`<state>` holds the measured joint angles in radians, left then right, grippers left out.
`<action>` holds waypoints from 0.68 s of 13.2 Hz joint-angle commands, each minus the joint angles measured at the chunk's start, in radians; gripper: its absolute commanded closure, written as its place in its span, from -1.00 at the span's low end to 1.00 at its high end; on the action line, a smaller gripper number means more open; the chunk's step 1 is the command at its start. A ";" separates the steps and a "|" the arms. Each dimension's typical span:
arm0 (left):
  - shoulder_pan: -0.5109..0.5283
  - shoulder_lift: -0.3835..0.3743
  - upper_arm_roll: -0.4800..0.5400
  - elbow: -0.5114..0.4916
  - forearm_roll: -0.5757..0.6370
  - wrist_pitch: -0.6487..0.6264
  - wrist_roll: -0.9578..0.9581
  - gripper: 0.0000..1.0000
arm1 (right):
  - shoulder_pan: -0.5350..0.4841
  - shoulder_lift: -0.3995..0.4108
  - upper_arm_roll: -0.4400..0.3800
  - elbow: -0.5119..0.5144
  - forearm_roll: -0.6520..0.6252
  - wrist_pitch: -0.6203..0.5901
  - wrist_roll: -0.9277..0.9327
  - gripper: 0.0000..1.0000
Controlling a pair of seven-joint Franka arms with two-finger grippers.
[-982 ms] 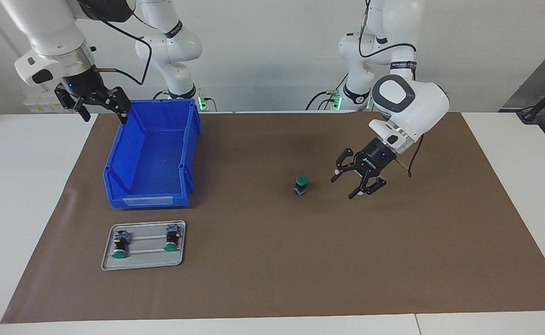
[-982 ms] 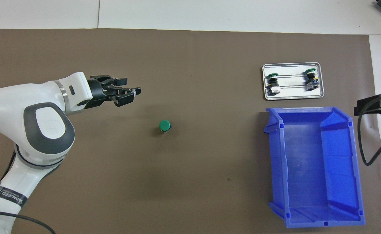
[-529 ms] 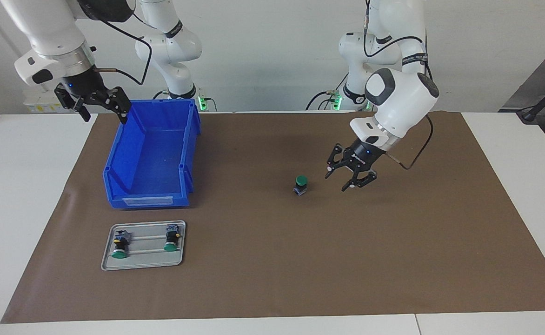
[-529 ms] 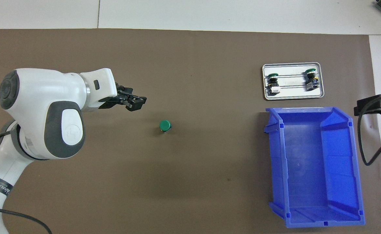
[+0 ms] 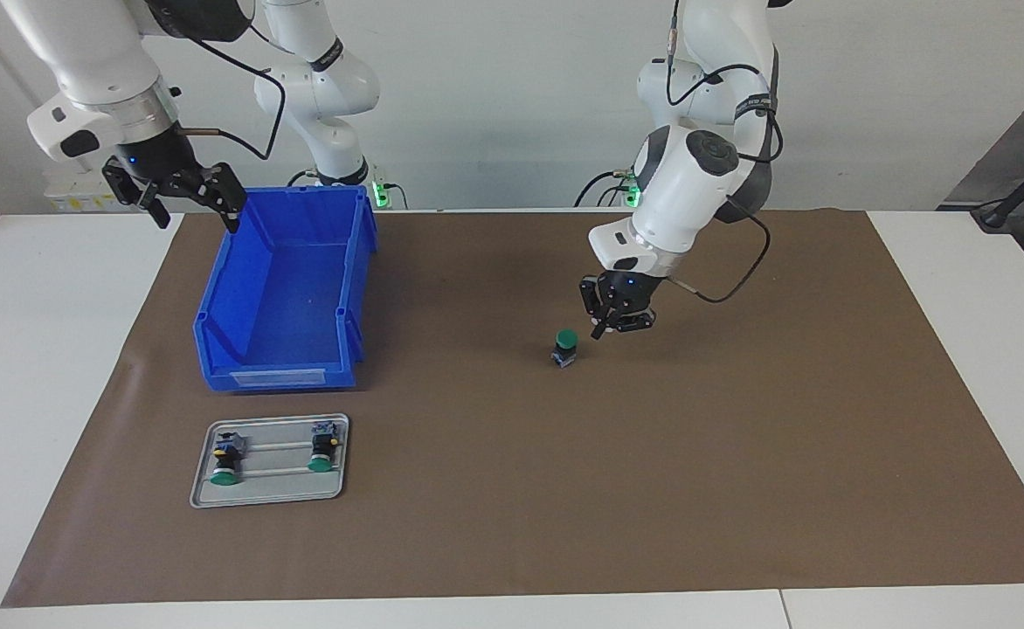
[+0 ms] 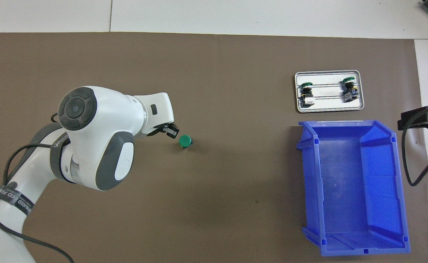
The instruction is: Place and press button with both arms
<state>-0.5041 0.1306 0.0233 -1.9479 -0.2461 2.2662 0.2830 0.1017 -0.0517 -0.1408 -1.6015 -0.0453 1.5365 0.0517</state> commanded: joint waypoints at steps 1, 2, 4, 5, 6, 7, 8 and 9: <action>-0.057 0.009 0.014 -0.012 0.109 -0.013 -0.085 1.00 | -0.002 -0.026 0.003 -0.034 0.001 0.020 -0.009 -1.00; -0.069 0.017 0.014 -0.016 0.126 -0.008 -0.103 1.00 | -0.002 -0.026 0.003 -0.034 0.001 0.019 -0.009 -1.00; -0.092 0.035 0.014 -0.019 0.146 -0.008 -0.117 1.00 | -0.004 -0.026 0.003 -0.034 0.001 0.019 -0.009 -1.00; -0.105 0.040 0.014 -0.023 0.152 -0.004 -0.119 1.00 | -0.004 -0.026 0.003 -0.034 0.001 0.019 -0.009 -1.00; -0.109 0.047 0.014 -0.028 0.154 -0.002 -0.122 1.00 | -0.004 -0.026 0.003 -0.034 0.001 0.020 -0.009 -1.00; -0.114 0.060 0.015 -0.028 0.163 -0.001 -0.125 1.00 | -0.002 -0.026 0.003 -0.034 0.001 0.019 -0.009 -1.00; -0.123 0.075 0.014 -0.028 0.188 0.002 -0.130 1.00 | -0.002 -0.026 0.003 -0.034 -0.001 0.020 -0.009 -1.00; -0.123 0.089 0.014 -0.029 0.205 0.006 -0.143 1.00 | -0.003 -0.026 0.003 -0.034 0.001 0.020 -0.009 -1.00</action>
<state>-0.6062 0.1984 0.0229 -1.9710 -0.0873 2.2620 0.1752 0.1017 -0.0517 -0.1408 -1.6015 -0.0453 1.5365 0.0517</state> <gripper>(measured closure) 0.991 0.000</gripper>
